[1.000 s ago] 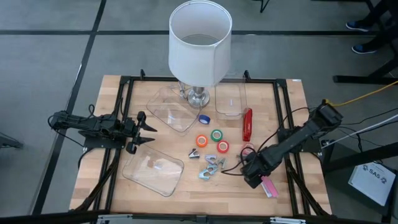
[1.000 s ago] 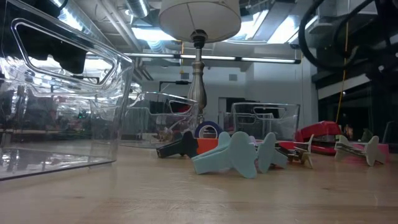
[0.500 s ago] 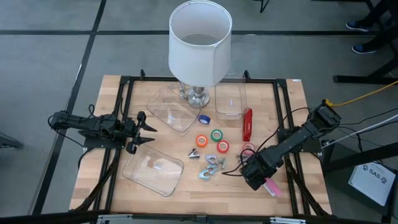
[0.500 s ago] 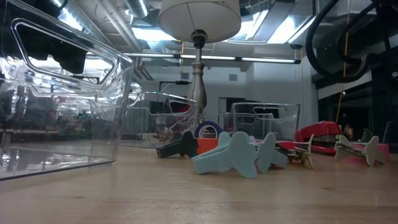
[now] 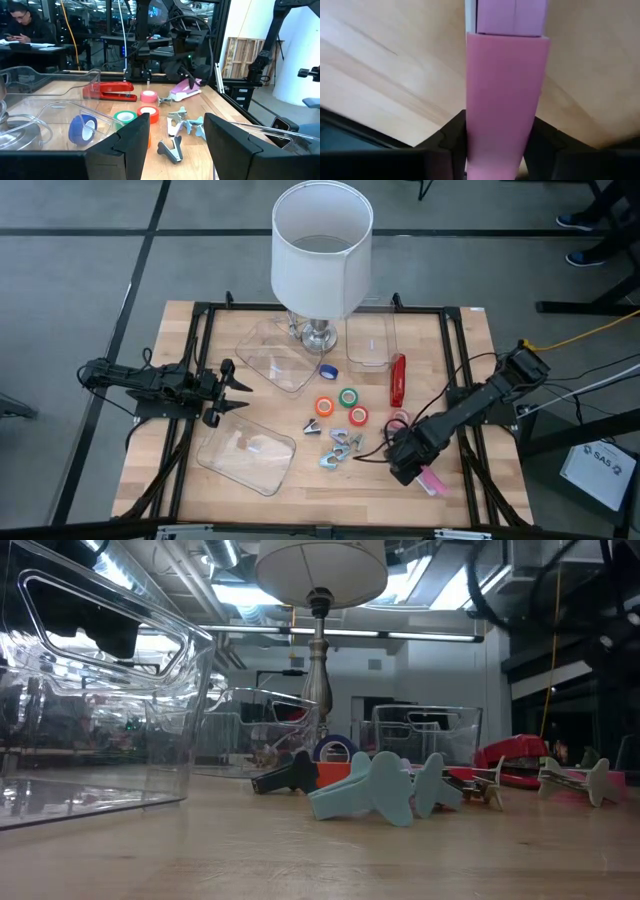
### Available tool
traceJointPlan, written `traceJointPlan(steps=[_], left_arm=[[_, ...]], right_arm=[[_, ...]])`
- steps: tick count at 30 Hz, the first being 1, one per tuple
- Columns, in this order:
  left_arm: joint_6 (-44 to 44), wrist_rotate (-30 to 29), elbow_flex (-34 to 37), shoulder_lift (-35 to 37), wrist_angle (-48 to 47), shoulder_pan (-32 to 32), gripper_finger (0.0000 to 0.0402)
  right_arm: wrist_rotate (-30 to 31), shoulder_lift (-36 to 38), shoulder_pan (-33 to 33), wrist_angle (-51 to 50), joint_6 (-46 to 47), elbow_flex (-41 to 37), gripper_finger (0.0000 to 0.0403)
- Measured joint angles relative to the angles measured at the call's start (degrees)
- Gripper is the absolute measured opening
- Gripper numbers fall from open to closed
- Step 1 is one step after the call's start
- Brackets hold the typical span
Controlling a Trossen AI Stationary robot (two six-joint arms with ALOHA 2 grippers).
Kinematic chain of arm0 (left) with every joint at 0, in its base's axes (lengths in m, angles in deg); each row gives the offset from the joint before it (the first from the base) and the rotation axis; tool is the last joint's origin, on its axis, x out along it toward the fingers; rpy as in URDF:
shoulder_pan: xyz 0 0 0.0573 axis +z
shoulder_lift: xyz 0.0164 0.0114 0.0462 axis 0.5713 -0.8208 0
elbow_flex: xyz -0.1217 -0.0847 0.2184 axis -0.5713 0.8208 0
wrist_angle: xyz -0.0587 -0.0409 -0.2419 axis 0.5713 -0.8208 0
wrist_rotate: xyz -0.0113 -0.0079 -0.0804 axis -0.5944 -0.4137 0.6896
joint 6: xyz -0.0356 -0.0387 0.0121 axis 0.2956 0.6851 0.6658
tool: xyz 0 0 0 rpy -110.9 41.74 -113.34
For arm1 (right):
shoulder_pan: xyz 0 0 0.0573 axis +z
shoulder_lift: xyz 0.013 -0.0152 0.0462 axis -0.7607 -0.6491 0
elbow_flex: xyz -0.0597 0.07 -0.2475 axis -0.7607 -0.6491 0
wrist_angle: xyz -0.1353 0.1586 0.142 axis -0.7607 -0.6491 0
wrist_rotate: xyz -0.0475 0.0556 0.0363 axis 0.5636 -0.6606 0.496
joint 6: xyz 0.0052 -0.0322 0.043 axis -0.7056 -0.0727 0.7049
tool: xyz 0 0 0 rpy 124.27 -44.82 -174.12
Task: Pick and place Stapler, Stapler remover, tape
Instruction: Put the pink stapler into the top right transparent bin
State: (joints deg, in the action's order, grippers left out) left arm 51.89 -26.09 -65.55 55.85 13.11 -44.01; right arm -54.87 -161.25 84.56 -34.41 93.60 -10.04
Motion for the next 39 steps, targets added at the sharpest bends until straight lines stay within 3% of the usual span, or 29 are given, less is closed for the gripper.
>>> traceJointPlan(steps=[10,16,33,39], left_arm=[[0.0,0.0,0.0,0.0,0.0,0.0,0.0185],[0.0,0.0,0.0,0.0,0.0,0.0,0.0185],[0.0,0.0,0.0,0.0,0.0,0.0,0.0185],[0.0,0.0,0.0,0.0,0.0,0.0,0.0185]], right_arm=[[10.7,7.0,-0.2,4.2,0.5,0.0,0.0142],[15.0,7.9,-2.2,11.6,-0.9,0.0,0.0142],[15.7,8.0,-10.0,29.5,-16.0,0.1,0.0142],[15.7,11.2,-13.5,31.4,-20.4,0.1,0.0142]])
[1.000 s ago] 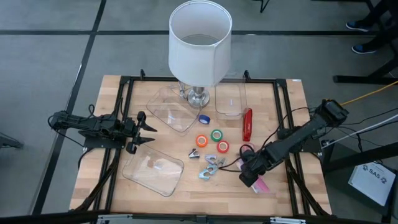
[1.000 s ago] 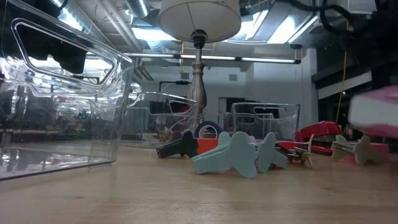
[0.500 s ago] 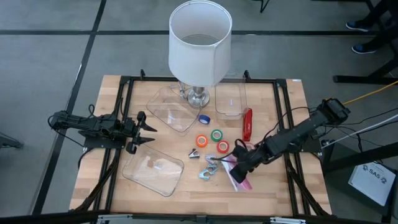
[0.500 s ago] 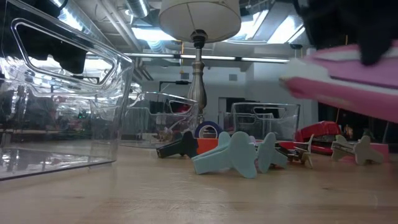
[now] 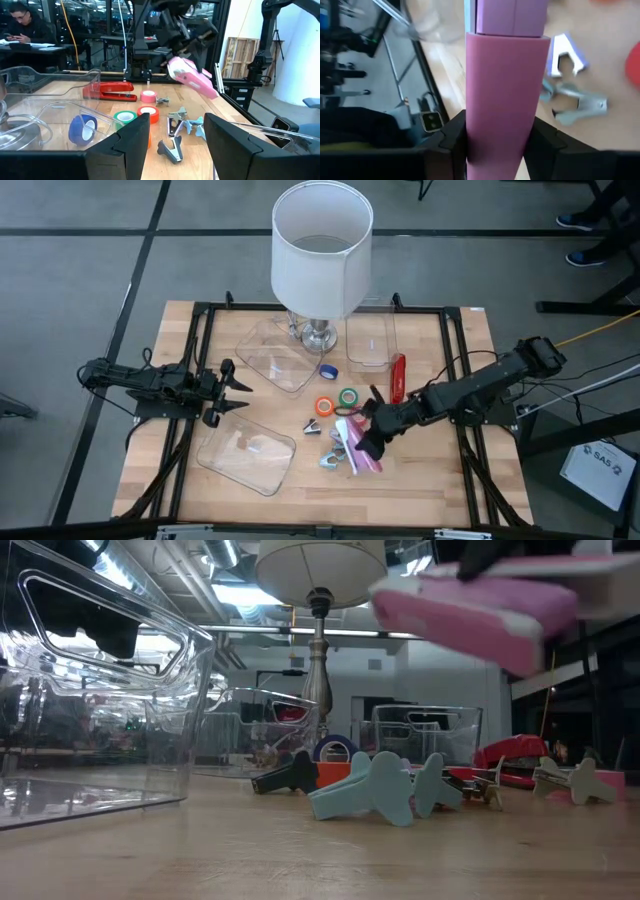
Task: Pick and place Stapler, Stapler remover, tape
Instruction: Put the pink stapler into the top right transparent bin
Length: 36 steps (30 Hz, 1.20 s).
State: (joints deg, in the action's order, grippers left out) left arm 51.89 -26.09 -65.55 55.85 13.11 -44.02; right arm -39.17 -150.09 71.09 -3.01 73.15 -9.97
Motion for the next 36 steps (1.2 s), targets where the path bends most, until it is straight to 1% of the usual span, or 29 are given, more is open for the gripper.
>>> traceJointPlan(steps=[6,13,19,24,29,36], left_arm=[[0.0,0.0,0.0,0.0,0.0,0.0,0.0185],[0.0,0.0,0.0,0.0,0.0,0.0,0.0185],[0.0,0.0,0.0,0.0,0.0,0.0,0.0185],[0.0,0.0,0.0,0.0,0.0,0.0,0.0185],[0.0,0.0,0.0,0.0,0.0,0.0,0.0185],[0.0,0.0,0.0,0.0,0.0,0.0,0.0185]], right_arm=[[1.3,5.5,-3.9,0.2,-4.9,0.0,0.0142],[3.4,11.3,-10.8,-1.2,-10.5,0.0,0.0142],[4.9,16.5,-17.5,-9.7,-13.6,0.0,0.0142],[7.9,20.4,-22.6,-16.4,-15.5,0.0,0.0142],[9.5,22.6,-28.5,-17.9,-19.6,0.0,0.0142],[13.2,22.7,-38.1,-18.3,-24.9,0.0,0.0142]])
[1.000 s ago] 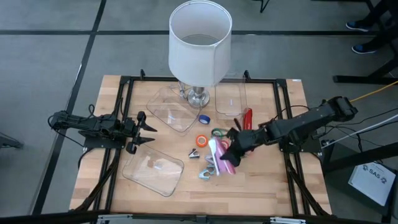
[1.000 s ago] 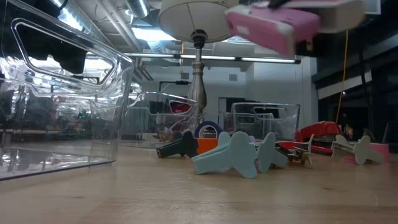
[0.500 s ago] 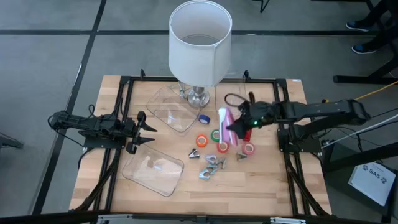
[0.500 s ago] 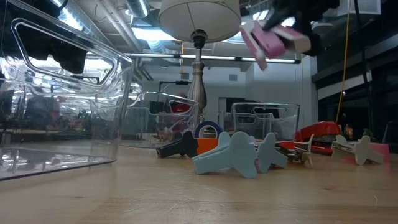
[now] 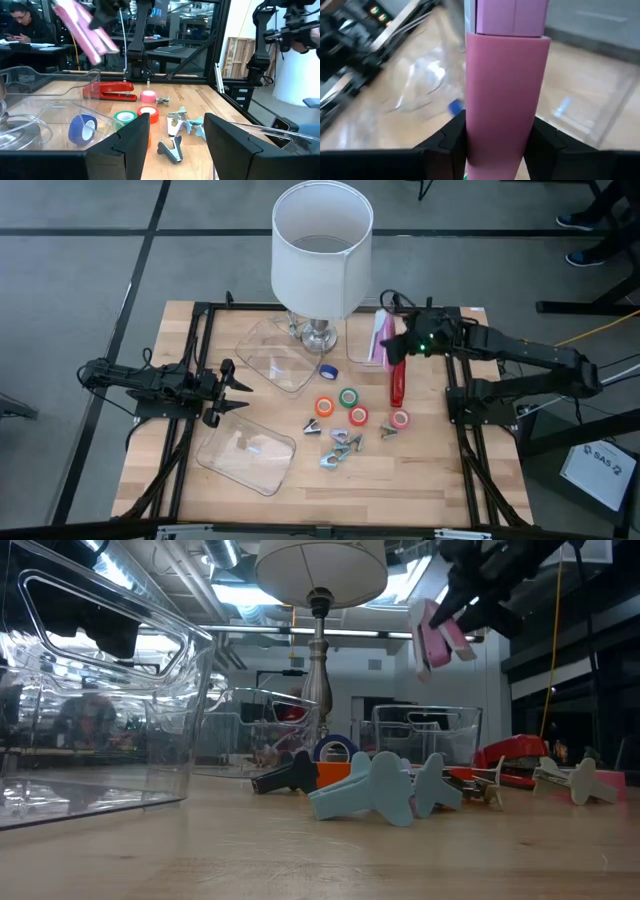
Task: Pick and place Stapler, Stapler remover, tape
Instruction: Put the pink stapler into the top right transparent bin
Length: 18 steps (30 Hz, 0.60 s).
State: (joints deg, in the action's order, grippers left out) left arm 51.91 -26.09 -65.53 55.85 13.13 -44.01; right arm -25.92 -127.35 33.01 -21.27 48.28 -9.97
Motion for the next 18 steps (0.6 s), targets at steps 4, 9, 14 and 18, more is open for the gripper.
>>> traceJointPlan(steps=[4,9,14,18], left_arm=[[0.0,0.0,0.0,0.0,0.0,0.0,0.0185],[0.0,0.0,0.0,0.0,0.0,0.0,0.0185],[0.0,0.0,0.0,0.0,0.0,0.0,0.0185],[0.0,0.0,0.0,0.0,0.0,0.0,0.0185]], right_arm=[[0.3,-1.3,-5.0,-0.4,-1.3,0.0,0.0142],[0.3,-4.9,-10.0,-0.1,-1.3,0.0,0.0142],[-0.9,-10.4,-13.5,2.9,-2.7,0.0,0.0142],[-2.5,-13.7,-15.9,4.6,-4.4,0.0,0.0142]])
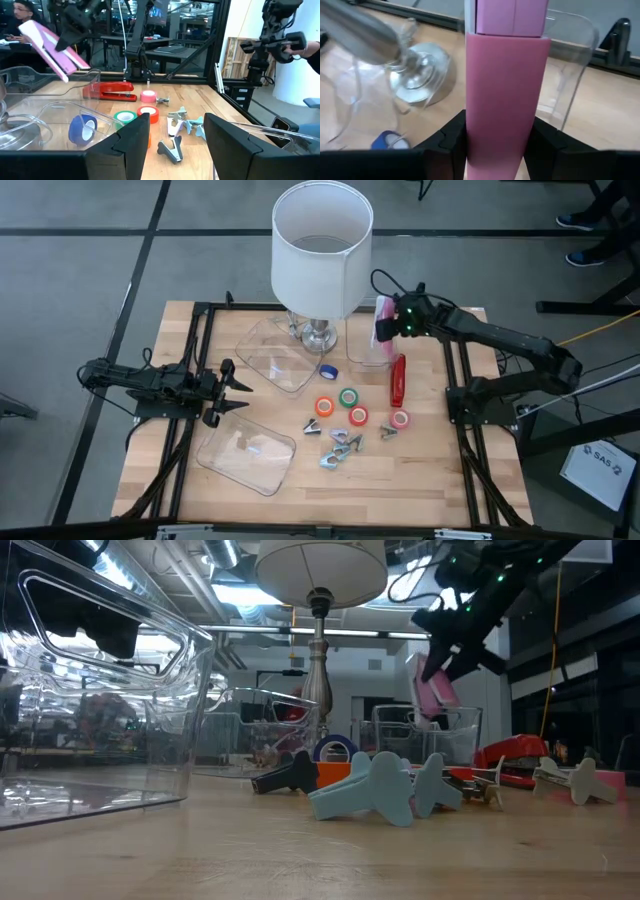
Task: Pick and place Stapler, Stapler remover, tape
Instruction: Put the pink stapler into the top right transparent bin
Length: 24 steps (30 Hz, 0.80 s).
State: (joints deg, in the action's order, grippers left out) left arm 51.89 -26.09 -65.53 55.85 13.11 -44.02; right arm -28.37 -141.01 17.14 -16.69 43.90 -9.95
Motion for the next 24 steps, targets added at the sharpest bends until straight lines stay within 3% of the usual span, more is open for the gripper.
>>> traceJointPlan(steps=[10,18,24], left_arm=[[0.0,0.0,0.0,0.0,0.0,0.0,0.0185],[0.0,0.0,0.0,0.0,0.0,0.0,0.0185],[0.0,0.0,0.0,0.0,0.0,0.0,0.0185]], right_arm=[[-3.0,-1.7,-4.8,-2.6,1.2,1.2,0.0142],[-2.9,-8.8,-5.4,-20.4,0.4,16.2,0.0142],[-6.0,-15.1,-5.3,-24.7,0.3,22.8,0.0142]])
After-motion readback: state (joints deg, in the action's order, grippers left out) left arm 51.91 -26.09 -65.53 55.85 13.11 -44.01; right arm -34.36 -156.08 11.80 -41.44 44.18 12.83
